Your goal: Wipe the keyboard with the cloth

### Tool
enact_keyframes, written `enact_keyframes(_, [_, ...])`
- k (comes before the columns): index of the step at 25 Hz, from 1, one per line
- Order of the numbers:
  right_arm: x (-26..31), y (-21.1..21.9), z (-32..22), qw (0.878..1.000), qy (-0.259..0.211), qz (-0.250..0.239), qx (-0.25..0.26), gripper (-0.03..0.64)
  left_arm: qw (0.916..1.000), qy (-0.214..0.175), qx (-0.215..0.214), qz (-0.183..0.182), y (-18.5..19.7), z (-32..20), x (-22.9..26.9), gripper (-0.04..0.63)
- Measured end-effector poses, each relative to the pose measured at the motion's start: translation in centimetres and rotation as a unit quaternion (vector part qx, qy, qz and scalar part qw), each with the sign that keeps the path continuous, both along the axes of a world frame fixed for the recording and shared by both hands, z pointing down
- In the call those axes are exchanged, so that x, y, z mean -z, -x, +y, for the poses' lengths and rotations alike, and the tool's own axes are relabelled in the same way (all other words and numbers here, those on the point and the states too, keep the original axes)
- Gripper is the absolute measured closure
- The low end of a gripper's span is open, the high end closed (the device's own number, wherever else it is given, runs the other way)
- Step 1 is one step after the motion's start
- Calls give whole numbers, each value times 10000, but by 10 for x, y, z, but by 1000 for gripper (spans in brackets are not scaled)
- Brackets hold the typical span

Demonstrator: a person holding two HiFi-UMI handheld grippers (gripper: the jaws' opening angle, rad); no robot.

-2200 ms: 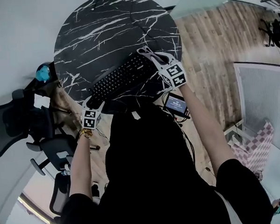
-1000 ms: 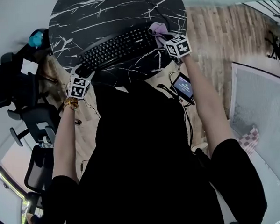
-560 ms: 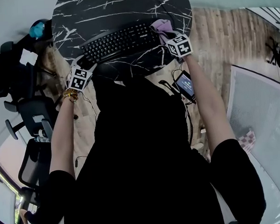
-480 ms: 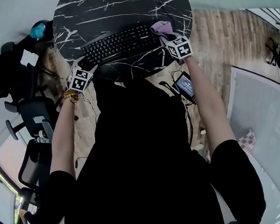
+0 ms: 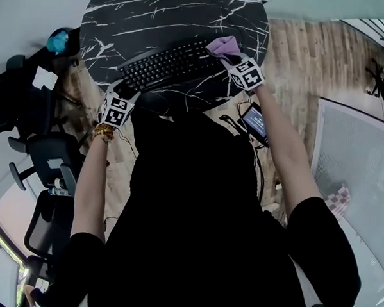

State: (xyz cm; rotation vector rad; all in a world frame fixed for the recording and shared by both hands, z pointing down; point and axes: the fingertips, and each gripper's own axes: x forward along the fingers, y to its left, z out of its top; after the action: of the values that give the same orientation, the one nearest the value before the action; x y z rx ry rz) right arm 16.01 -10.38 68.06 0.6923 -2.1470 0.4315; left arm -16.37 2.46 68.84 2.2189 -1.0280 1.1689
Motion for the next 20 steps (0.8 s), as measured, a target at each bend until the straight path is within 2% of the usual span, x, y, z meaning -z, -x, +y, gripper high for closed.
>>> enact_keyframes(13, [-3,30,13,9982,-95,166,569,565,10000,1,-52,75,0,2,2,305])
enact_keyframes(20, [-1,56,28,9881,-48,274,1516,565,9998,115,-126,127,-1,2,3,305])
